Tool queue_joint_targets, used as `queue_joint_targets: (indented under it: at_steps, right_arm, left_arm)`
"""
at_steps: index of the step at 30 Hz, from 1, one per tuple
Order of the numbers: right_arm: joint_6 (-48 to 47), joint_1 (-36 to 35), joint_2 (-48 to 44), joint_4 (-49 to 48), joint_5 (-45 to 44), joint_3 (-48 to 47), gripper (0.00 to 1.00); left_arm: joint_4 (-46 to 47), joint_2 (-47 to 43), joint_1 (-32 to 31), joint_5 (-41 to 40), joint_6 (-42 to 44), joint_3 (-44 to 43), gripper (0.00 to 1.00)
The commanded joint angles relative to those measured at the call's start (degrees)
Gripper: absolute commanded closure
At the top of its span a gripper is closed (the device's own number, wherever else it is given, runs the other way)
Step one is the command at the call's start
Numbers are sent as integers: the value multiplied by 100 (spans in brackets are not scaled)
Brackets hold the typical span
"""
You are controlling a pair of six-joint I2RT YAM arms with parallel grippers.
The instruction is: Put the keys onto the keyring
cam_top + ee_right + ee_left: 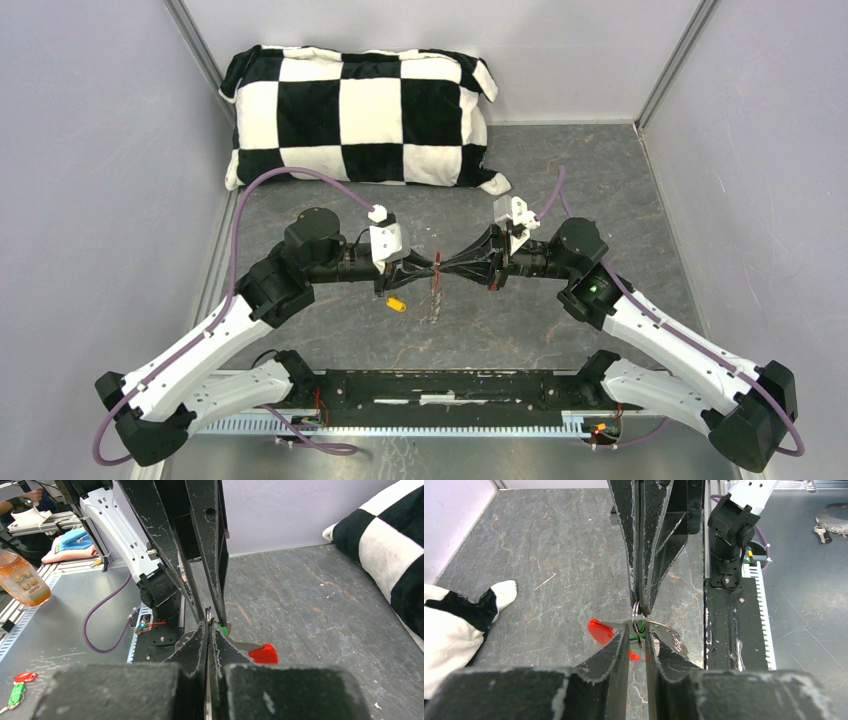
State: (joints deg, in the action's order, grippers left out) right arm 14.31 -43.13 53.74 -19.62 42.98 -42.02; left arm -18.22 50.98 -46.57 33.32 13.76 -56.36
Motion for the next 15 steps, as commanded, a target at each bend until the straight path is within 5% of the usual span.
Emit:
queue_joint_targets:
  at_steps: [1, 4, 11, 15]
  right_arm:
    - [114, -43, -37, -490, 0, -169, 99]
    - [69, -46, -47, -393, 78, -177, 99]
    - [-1339, -46, -17, 1825, -124, -1083, 58]
    - [-2323, -51, 369, 3578, 16, -2002, 50]
  left_arm:
    - [53, 35, 25, 132, -112, 22, 81]
    - [18, 41, 25, 131, -30, -16, 98]
    - [-477, 77, 25, 180, 735, -229, 98]
    - [-1012, 224, 25, 264, 1338, -429, 98]
